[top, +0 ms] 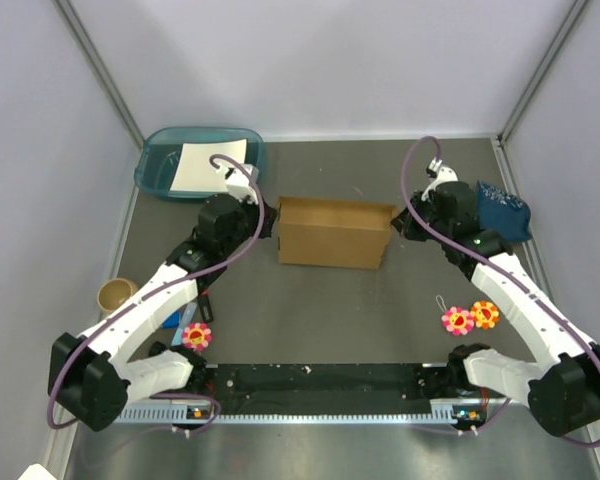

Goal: Fold the paper box

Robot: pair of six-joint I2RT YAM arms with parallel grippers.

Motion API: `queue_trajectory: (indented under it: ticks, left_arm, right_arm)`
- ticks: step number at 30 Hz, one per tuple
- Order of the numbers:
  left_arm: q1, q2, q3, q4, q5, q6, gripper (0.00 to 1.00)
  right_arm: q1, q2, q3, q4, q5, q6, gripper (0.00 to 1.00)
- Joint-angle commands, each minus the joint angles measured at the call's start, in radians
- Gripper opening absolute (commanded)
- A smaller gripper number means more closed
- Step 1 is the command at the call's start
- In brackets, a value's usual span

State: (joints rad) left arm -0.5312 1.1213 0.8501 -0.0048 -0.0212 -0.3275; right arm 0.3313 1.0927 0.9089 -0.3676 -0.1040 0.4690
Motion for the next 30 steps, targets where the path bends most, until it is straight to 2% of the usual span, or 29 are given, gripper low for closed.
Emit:
queue_trajectory:
  ticks: [1, 5, 7, 8, 13, 21, 27, 30]
  left_arm:
    - [0.013, -0.026, 0.053, 0.020, 0.063, -0.080, 0.00]
    - [0.014, -0.012, 0.056, 0.011, 0.092, -0.085, 0.01]
    - [0.014, -0.017, 0.034, 0.017, 0.078, -0.071, 0.11]
    - [0.014, -0.018, 0.020, 0.026, 0.069, -0.065, 0.21]
    - [0.014, -0.044, -0.051, 0.068, -0.005, -0.018, 0.36]
    - [0.014, -0.037, -0.062, 0.075, -0.049, 0.011, 0.36]
    - [0.014, -0.038, -0.060, 0.121, -0.036, 0.010, 0.23]
    - [0.014, -0.035, -0.060, 0.144, -0.025, 0.008, 0.22]
  right_arm:
    - [0.009, 0.015, -0.047, -0.126, 0.081, -0.050, 0.00]
    - [0.014, 0.012, -0.050, -0.126, 0.090, -0.053, 0.00]
    - [0.015, 0.009, -0.050, -0.128, 0.086, -0.055, 0.00]
    - [0.015, 0.010, -0.048, -0.126, 0.084, -0.053, 0.00]
    - [0.018, 0.009, -0.038, -0.129, 0.081, -0.050, 0.00]
    - [0.025, 0.007, -0.028, -0.133, 0.079, -0.052, 0.00]
    - [0.031, 0.012, -0.027, -0.133, 0.082, -0.058, 0.00]
    - [0.038, 0.016, -0.028, -0.133, 0.092, -0.062, 0.00]
